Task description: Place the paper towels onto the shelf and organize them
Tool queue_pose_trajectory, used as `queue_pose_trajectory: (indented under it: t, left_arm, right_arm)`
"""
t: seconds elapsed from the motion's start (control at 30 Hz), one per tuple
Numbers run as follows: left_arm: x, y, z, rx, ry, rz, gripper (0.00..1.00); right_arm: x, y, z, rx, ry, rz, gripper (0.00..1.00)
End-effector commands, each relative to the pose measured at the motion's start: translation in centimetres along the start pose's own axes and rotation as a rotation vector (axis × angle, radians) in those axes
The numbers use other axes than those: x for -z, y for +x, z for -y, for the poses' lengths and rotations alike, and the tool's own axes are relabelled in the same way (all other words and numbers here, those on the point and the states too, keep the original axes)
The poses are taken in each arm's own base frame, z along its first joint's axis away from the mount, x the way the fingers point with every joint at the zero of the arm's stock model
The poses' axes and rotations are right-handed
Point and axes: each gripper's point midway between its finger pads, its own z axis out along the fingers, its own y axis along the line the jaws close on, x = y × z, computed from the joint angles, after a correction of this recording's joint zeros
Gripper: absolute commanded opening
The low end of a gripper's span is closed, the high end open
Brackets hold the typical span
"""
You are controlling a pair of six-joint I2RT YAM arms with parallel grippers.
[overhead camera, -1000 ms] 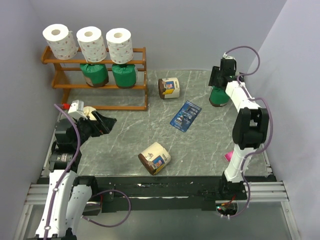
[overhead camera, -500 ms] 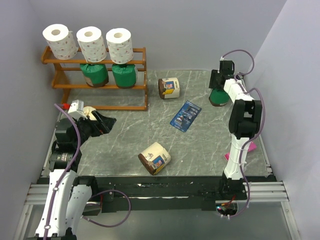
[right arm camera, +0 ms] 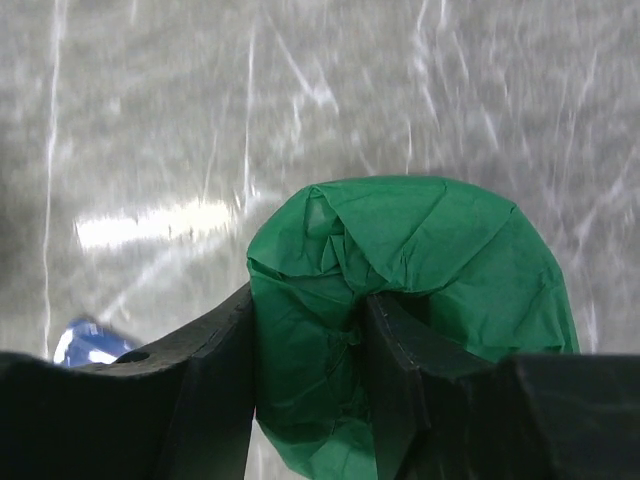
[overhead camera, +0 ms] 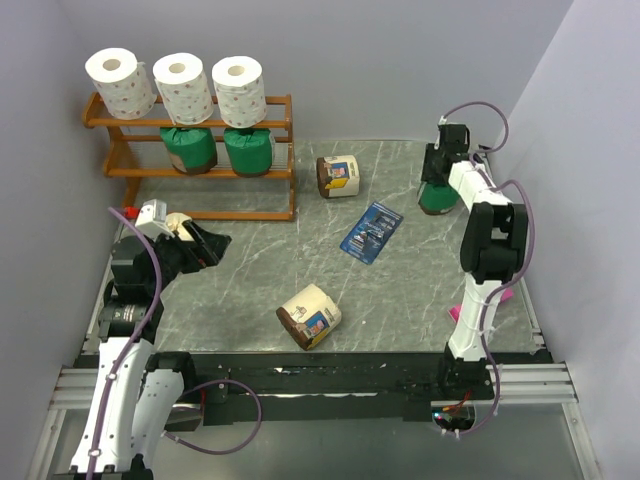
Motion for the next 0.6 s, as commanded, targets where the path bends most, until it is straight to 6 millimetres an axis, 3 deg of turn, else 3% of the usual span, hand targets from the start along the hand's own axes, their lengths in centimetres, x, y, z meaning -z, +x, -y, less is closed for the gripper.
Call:
queue_pose_trajectory:
  t: [0.0,0.13,0.2,0.23,0.3,0.33,0.37,0.43,0.47,0.57]
  left_arm:
    - [0.0,-0.6,-0.1,-0.020,-0.014,0.028,0.96]
    - [0.2,-0.8,-0.2,-0.019,-0.021,0.038,0.96]
    - [0.2,-0.8,-0.4,-0.016,-0.033,0.044,0.97]
    - [0.1,-0.7,-0.5,-0.010,-0.038,0.040,0.97]
    - [0.1,-0.7,-0.6,-0.008,-0.043,0.033,0.96]
    - [-0.1,-0.7,-0.7,-0.006,-0.050,0.030,0.96]
    - [0.0,-0.7,-1.0,-0.002,-0.061,0.028,0.96]
    - [0.0,-0.8,-1.7,0.010,-0.101,0.043,0.96]
    - [0.0,-0.8,-1.9,0.020,-0.117,0.042,0.97]
    - [0.0,-1.1,-2.9,0.036,-0.174,0.059,0.96]
  right_arm:
    - [5.8,-4.6,-0.4,-0.001,-0.017,0.158,0.35]
    - [10.4,-6.8,-1.7,0.006,-0.045,0.235,0.34]
    - [11.8,-5.9,-3.0,0.008,-0.069,0.220,0.34]
    - [13.7,-6.4,-3.5,0.001,-0.084,0.253,0.34]
    - [14.9,-4.9,-5.7,0.008,-0.117,0.259,0.34]
    - [16.7,-5.1,-6.4,0.014,-0.133,0.290,0.34]
    - [17.7,-4.5,-8.6,0.037,-0.171,0.292,0.34]
    - [19.4,-2.9,-10.3,0.039,-0.204,0.272,0.34]
    - [20.5,-2.0,-12.4,0.058,-0.252,0.266,0.34]
    - [23.4,1.2,-15.7,0.063,-0.337,0.255,0.35]
